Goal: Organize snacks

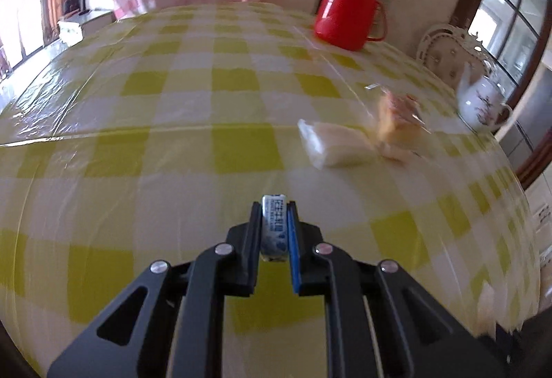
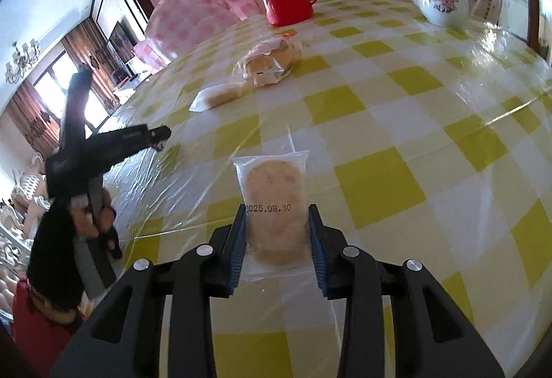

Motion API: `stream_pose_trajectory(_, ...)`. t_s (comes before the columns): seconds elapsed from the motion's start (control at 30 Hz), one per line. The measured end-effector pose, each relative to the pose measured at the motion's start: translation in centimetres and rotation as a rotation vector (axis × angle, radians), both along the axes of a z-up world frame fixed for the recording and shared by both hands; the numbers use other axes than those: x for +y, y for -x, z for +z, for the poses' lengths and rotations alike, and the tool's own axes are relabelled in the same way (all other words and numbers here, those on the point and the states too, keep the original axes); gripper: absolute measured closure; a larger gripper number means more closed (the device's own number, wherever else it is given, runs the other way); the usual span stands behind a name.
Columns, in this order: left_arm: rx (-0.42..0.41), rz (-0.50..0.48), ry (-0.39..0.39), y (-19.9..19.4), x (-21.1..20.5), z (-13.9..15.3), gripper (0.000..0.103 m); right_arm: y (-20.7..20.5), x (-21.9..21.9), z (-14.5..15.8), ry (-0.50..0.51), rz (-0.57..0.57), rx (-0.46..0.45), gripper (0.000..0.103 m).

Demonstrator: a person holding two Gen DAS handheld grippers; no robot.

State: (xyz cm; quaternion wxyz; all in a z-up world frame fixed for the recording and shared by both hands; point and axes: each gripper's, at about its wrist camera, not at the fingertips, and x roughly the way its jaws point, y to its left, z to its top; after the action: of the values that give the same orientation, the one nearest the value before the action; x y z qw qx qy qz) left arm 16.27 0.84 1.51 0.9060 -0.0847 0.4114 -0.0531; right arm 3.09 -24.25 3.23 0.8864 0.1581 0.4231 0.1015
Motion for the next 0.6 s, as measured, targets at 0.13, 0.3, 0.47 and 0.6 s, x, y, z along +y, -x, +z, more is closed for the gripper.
stream_pose_trajectory(0.13, -0.03, -0.029, -0.004, 3.0, -0.9, 0.6, 0.089, 0.0, -0.2, 0.0, -0.009, -0.004, -0.002, 0.069)
stream_pose_trajectory(0.3, -0.05, -0.066, 0.034, 6.3, -1.6, 1.1, 0.089, 0.3, 0.1, 0.1, 0.0, -0.006, -0.024, 0.069)
stream_pose_trajectory(0.47, -0.056, -0.102, 0.058, 9.3, -2.1, 1.1, 0.089, 1.3, 0.4, 0.6, 0.01, -0.017, -0.067, 0.069)
stream_pose_trajectory(0.6, -0.053, -0.1, 0.062, 11.2, -1.8, 0.9, 0.089, 2.7, 0.9, 0.6, -0.043, -0.007, -0.057, 0.069)
